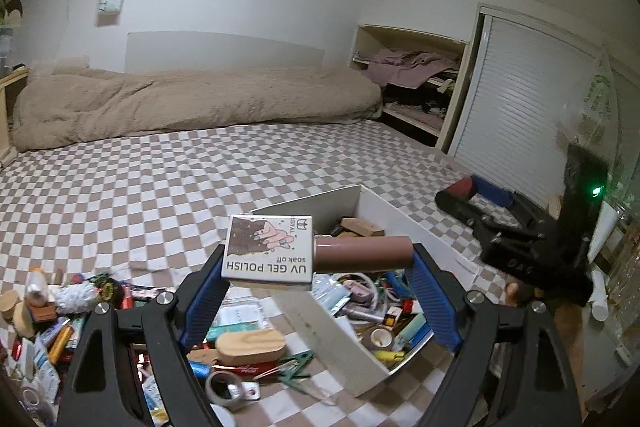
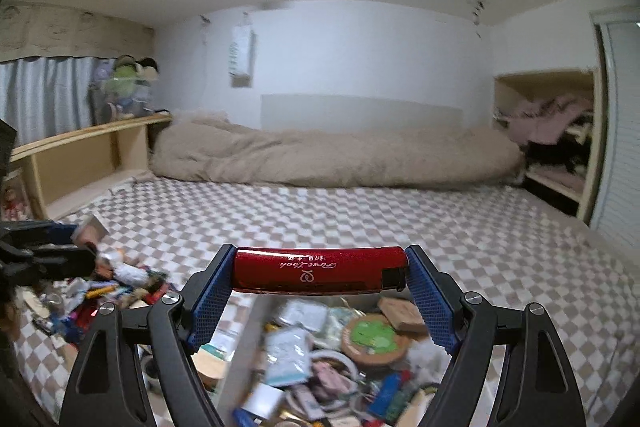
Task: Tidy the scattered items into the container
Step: 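Lift the red tube and polish box and carry both toward the SHOES box, then open the right tool dropping the red tube into the box while the left tool lowers the polish box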
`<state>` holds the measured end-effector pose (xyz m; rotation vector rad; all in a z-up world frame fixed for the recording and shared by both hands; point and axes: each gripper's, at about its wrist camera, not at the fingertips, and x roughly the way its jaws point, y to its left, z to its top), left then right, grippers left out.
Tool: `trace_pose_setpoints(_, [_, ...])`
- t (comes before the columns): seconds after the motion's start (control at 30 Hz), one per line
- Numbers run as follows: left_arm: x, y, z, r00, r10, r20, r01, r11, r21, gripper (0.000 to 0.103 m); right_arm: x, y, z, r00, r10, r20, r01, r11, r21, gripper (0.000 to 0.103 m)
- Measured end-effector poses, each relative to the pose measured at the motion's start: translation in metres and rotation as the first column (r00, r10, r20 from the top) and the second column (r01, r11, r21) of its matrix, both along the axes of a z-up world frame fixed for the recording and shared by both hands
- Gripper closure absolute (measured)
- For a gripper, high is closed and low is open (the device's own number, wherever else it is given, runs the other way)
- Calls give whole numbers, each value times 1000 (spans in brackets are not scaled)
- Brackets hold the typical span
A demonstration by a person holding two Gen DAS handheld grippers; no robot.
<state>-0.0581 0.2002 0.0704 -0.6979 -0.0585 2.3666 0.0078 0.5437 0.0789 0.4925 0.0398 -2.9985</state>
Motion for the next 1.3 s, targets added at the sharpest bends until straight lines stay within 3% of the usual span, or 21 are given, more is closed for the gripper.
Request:
trace_pose_setpoints(0.27, [-7, 29, -6, 999, -44, 22, 44, 999, -8, 16, -13, 39, -35, 981, -107, 159, 111, 994, -21, 20])
trace_pose_setpoints(0.67, [-9, 61, -21, 994, -92, 62, 94, 995, -20, 16, -17, 36, -86, 918, -99, 383, 82, 995, 61, 20])
trace_pose_setpoints(0.93, [-12, 79, -31, 988, -109, 107, 112, 994, -19, 16, -18, 33, -101, 889, -70, 452, 43, 997, 70, 20])
trace_pose_setpoints(1.3, [-16, 85, -44, 985, -100, 138, 107, 994, -39, 16, -15, 31, -101, 874, -62, 481, 35, 997, 64, 20])
